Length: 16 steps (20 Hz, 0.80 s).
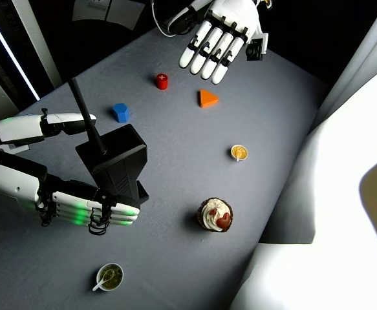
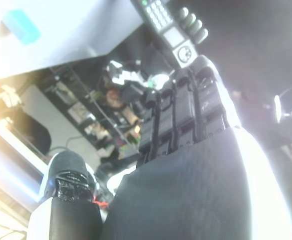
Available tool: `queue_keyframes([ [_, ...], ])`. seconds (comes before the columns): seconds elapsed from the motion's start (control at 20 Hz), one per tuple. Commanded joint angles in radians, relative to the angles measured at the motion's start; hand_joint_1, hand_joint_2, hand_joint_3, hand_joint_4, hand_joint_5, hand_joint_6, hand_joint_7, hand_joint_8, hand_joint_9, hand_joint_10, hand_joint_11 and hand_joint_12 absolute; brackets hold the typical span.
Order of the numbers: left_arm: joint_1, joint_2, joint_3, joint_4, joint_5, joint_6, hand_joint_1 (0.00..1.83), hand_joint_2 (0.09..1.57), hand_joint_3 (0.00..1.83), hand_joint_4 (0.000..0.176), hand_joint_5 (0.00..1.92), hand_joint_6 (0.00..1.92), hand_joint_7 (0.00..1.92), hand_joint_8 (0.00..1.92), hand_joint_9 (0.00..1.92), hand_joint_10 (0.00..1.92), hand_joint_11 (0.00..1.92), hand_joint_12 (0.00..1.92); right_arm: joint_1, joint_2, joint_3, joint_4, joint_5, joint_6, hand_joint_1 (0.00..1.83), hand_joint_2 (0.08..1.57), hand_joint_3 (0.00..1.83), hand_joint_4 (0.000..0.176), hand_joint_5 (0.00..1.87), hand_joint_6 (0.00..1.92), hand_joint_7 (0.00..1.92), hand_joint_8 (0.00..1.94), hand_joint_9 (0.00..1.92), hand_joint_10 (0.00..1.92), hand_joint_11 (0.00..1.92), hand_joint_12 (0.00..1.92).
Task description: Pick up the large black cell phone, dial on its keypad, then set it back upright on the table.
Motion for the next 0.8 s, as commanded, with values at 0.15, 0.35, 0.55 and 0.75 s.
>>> queue_keyframes([
  [0.15,-0.029,0.003,0.002,-0.106,-0.072,-0.006,0.05,1.16,0.00,0.000,0.12,0.00,0.11,0.00,0.09,0.00,0.00,0.27,0.026,0.006,0.011,-0.039,0.098,0.009,1.15,1.01,0.01,0.000,0.30,0.00,0.31,0.00,0.39,0.02,0.02,1.06],
  [0.35,-0.029,0.003,0.003,-0.106,-0.072,-0.006,0.04,1.16,0.00,0.000,0.10,0.00,0.09,0.00,0.08,0.00,0.00,0.25,0.041,0.004,0.016,-0.045,0.087,0.009,1.27,1.11,0.01,0.000,0.39,0.01,0.42,0.01,0.53,0.03,0.14,1.12],
  [0.55,-0.031,0.003,0.006,-0.106,-0.073,-0.006,0.07,1.15,0.00,0.000,0.13,0.00,0.12,0.00,0.11,0.00,0.00,0.32,0.043,0.004,0.021,-0.052,0.087,0.009,1.47,1.20,0.00,0.000,0.66,1.18,0.72,1.21,0.79,1.26,0.72,1.70],
  [0.75,-0.042,0.003,0.006,-0.106,-0.069,-0.006,0.05,1.16,0.00,0.000,0.11,0.00,0.09,0.00,0.07,0.00,0.00,0.19,0.043,0.007,0.033,-0.086,0.088,0.009,1.49,1.13,0.00,0.000,0.83,1.02,0.91,1.01,0.99,1.03,0.71,1.56],
])
